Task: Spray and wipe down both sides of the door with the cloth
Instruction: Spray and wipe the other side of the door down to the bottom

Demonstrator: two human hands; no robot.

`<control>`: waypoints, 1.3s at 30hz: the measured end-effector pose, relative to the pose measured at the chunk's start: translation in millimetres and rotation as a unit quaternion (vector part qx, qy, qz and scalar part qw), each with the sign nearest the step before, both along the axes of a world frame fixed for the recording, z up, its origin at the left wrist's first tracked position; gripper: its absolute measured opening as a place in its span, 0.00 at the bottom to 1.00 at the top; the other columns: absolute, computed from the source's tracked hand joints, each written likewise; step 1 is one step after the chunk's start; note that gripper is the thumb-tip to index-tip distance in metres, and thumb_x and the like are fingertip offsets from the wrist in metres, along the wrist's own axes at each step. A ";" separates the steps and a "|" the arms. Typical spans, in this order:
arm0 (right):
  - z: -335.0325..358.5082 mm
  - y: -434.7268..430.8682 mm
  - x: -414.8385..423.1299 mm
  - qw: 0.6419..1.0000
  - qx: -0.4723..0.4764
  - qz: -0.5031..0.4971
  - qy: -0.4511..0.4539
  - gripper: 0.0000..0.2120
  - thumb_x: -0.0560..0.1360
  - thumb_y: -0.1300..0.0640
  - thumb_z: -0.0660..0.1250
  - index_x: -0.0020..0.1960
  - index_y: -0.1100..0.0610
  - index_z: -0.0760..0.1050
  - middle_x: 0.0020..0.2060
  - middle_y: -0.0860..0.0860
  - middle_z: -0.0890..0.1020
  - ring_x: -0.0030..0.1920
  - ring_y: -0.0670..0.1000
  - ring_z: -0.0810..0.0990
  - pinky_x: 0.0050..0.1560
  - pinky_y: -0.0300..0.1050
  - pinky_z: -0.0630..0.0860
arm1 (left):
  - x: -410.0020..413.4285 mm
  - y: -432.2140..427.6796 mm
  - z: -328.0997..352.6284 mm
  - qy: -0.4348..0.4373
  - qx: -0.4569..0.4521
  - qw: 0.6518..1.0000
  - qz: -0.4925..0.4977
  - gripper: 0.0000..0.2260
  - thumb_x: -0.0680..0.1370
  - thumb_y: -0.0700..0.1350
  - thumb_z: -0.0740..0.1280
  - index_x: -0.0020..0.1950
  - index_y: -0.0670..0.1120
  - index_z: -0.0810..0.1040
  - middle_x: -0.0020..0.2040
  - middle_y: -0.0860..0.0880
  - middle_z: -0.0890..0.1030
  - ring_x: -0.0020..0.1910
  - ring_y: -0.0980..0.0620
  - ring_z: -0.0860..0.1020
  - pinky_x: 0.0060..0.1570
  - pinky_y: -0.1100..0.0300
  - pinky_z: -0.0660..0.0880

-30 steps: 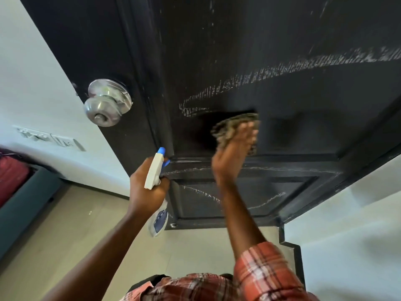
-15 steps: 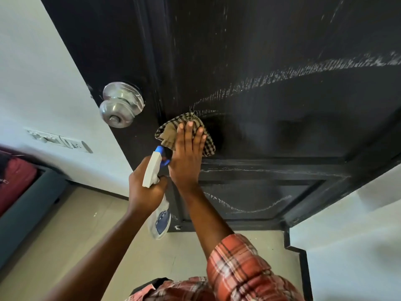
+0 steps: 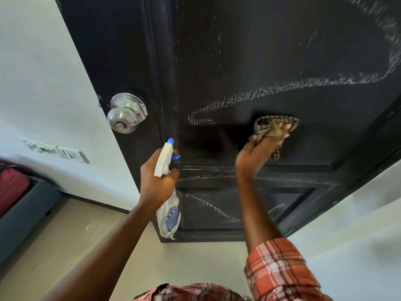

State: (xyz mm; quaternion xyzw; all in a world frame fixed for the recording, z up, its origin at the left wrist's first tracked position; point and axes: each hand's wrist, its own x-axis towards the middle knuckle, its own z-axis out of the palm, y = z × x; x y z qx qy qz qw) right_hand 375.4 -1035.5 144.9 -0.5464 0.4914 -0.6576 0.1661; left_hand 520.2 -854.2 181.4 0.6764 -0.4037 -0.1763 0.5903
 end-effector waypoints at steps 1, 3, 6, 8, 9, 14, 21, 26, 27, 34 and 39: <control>5.3 8.9 19.7 0.999 -0.037 0.013 0.033 0.28 0.80 0.64 0.56 0.76 0.69 0.51 0.76 0.66 0.52 0.77 0.63 0.47 0.77 0.51 0.43 | 1.8 0.3 4.3 -0.005 -0.003 1.000 0.002 0.21 0.73 0.32 0.70 0.56 0.55 0.71 0.46 0.54 0.77 0.46 0.47 0.78 0.44 0.61 0.77; 17.3 29.7 64.7 0.987 -0.109 0.039 0.108 0.27 0.78 0.65 0.56 0.76 0.67 0.55 0.75 0.64 0.58 0.77 0.59 0.49 0.77 0.51 0.42 | 8.2 2.5 13.4 -0.028 -0.013 0.999 0.013 0.21 0.72 0.32 0.71 0.56 0.53 0.72 0.45 0.52 0.77 0.45 0.50 0.78 0.44 0.64 0.76; 25.3 61.2 120.3 0.956 -0.165 0.073 0.232 0.28 0.76 0.62 0.55 0.76 0.62 0.55 0.74 0.63 0.62 0.76 0.63 0.51 0.76 0.57 0.45 | 19.2 6.3 24.4 -0.070 -0.042 0.996 0.040 0.21 0.68 0.28 0.69 0.53 0.50 0.73 0.38 0.56 0.75 0.37 0.62 0.76 0.33 0.74 0.70; 21.2 66.5 130.5 0.931 -0.191 0.081 0.299 0.29 0.75 0.60 0.53 0.76 0.60 0.57 0.74 0.60 0.65 0.75 0.64 0.53 0.76 0.56 0.44 | 23.7 8.7 28.4 -0.075 -0.040 0.994 0.062 0.21 0.68 0.29 0.70 0.54 0.51 0.73 0.38 0.58 0.75 0.35 0.59 0.76 0.33 0.71 0.71; 19.7 63.3 127.3 0.920 -0.204 0.077 0.325 0.29 0.74 0.60 0.53 0.75 0.59 0.58 0.74 0.59 0.66 0.75 0.63 0.54 0.76 0.55 0.44 | 24.9 9.3 28.7 -0.075 -0.037 0.994 0.069 0.21 0.69 0.30 0.70 0.54 0.52 0.72 0.38 0.58 0.75 0.36 0.58 0.75 0.34 0.67 0.72; 26.6 22.8 61.8 0.966 -0.124 -0.026 0.226 0.32 0.72 0.69 0.62 0.75 0.65 0.59 0.74 0.63 0.63 0.75 0.63 0.55 0.76 0.51 0.46 | 24.1 7.4 24.5 -0.062 -0.030 0.996 0.057 0.19 0.71 0.32 0.70 0.55 0.51 0.73 0.42 0.51 0.76 0.40 0.52 0.76 0.39 0.65 0.73; 52.8 -21.1 -20.5 0.991 0.022 -0.048 -0.120 0.28 0.82 0.61 0.55 0.75 0.74 0.49 0.75 0.70 0.51 0.76 0.65 0.50 0.70 0.27 0.39 | 19.2 6.4 20.6 -0.029 -0.024 0.998 0.050 0.19 0.72 0.32 0.70 0.55 0.52 0.74 0.44 0.50 0.77 0.40 0.49 0.78 0.37 0.63 0.75; 64.1 25.6 64.4 0.988 -0.143 0.009 0.055 0.23 0.80 0.64 0.57 0.72 0.73 0.59 0.71 0.71 0.61 0.74 0.63 0.54 0.76 0.42 0.42 | 15.9 5.3 26.0 -0.033 -0.026 0.998 0.052 0.18 0.72 0.31 0.69 0.54 0.51 0.75 0.39 0.53 0.76 0.36 0.54 0.77 0.31 0.72 0.72; 63.2 33.4 83.3 0.977 -0.165 0.034 0.129 0.23 0.79 0.64 0.56 0.72 0.71 0.61 0.73 0.69 0.61 0.75 0.66 0.53 0.77 0.50 0.43 | 17.3 4.6 27.2 -0.036 -0.031 0.997 0.054 0.18 0.71 0.30 0.69 0.53 0.50 0.75 0.38 0.52 0.76 0.34 0.56 0.77 0.29 0.72 0.72; 50.4 19.4 72.5 0.924 -0.217 0.045 0.313 0.29 0.74 0.66 0.55 0.75 0.62 0.61 0.74 0.60 0.66 0.75 0.64 0.57 0.76 0.56 0.49 | 10.3 -5.7 30.8 -0.050 -0.042 0.997 0.048 0.20 0.70 0.30 0.69 0.52 0.54 0.74 0.40 0.55 0.77 0.39 0.53 0.78 0.38 0.60 0.77; 59.7 -43.4 -47.4 0.973 -0.120 -0.041 0.195 0.29 0.77 0.67 0.57 0.76 0.69 0.53 0.76 0.66 0.55 0.76 0.64 0.49 0.76 0.49 0.41 | -13.7 -21.6 37.8 -0.027 -0.049 0.998 0.016 0.18 0.71 0.31 0.69 0.54 0.51 0.76 0.42 0.52 0.79 0.39 0.49 0.79 0.35 0.65 0.76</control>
